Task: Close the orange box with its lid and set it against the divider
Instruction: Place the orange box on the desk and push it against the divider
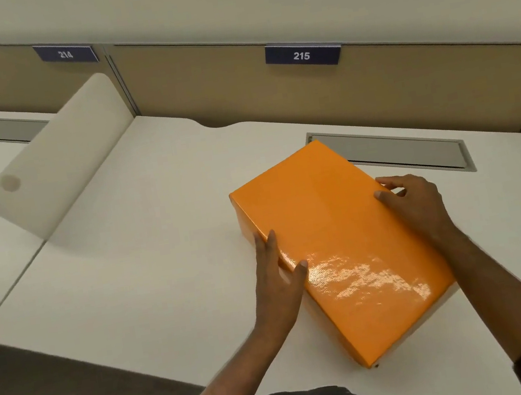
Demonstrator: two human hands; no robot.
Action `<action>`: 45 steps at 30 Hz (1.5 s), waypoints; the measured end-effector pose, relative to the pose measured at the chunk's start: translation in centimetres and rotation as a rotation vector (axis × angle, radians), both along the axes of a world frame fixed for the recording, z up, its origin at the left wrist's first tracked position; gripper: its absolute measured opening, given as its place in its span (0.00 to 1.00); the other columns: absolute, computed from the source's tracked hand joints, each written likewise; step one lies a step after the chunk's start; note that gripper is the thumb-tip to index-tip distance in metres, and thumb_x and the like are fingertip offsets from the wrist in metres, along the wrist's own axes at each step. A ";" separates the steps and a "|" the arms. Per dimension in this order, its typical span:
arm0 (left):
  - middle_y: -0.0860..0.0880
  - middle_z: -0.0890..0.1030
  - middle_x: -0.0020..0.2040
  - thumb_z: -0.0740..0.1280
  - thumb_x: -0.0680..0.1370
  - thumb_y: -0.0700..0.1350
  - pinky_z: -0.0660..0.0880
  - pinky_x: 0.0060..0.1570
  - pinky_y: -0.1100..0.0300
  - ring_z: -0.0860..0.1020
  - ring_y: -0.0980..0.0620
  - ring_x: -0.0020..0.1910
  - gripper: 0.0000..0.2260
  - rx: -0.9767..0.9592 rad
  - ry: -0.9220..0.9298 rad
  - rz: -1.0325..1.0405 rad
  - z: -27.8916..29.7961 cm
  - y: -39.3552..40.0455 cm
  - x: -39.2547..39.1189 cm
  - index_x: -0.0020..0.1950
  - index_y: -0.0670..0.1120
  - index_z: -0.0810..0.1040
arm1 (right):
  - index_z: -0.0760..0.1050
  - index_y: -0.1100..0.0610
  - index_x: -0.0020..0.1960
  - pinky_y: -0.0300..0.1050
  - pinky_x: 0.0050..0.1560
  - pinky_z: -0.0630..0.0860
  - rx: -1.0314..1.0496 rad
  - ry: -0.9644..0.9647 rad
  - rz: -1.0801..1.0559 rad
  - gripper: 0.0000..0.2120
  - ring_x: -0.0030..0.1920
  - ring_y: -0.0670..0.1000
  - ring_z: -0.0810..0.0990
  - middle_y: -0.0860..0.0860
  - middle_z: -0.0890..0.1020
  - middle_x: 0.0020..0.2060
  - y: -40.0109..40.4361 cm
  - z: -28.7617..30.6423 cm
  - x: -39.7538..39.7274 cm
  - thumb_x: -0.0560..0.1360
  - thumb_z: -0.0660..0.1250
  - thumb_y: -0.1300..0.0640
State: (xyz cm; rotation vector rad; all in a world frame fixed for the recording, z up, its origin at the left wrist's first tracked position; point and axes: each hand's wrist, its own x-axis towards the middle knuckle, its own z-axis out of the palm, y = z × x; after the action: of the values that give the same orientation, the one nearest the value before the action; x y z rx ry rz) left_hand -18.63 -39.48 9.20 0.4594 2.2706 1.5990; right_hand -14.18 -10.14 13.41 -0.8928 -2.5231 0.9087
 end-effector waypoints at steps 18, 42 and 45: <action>0.43 0.44 0.83 0.44 0.79 0.67 0.41 0.76 0.33 0.39 0.42 0.81 0.35 -0.729 0.780 -0.646 0.3 7.4 6.6 0.82 0.50 0.51 | 0.57 0.47 0.78 0.64 0.74 0.57 0.361 -0.363 0.114 0.33 0.76 0.60 0.62 0.55 0.60 0.79 -3.4 -3.0 7.3 0.79 0.48 0.33; 0.41 0.52 0.83 0.53 0.83 0.60 0.52 0.77 0.38 0.52 0.40 0.81 0.30 -0.831 0.728 -0.390 1.0 15.6 -2.1 0.81 0.47 0.56 | 0.55 0.47 0.78 0.61 0.71 0.63 0.355 -0.294 0.111 0.31 0.75 0.60 0.63 0.55 0.60 0.79 -3.2 -4.6 8.5 0.80 0.46 0.33; 0.42 0.47 0.83 0.49 0.83 0.62 0.44 0.77 0.35 0.45 0.41 0.82 0.32 -0.875 0.698 -0.368 0.8 17.9 -5.3 0.82 0.48 0.48 | 0.53 0.46 0.79 0.62 0.72 0.61 0.341 -0.301 0.121 0.31 0.76 0.60 0.61 0.55 0.58 0.79 -3.2 -4.6 8.6 0.80 0.46 0.34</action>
State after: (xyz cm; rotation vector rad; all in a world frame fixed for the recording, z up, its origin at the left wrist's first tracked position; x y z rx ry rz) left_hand -23.97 -21.59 10.03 1.1947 2.8203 0.1727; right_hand -5.63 -13.30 8.78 -0.8247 -2.8939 0.3721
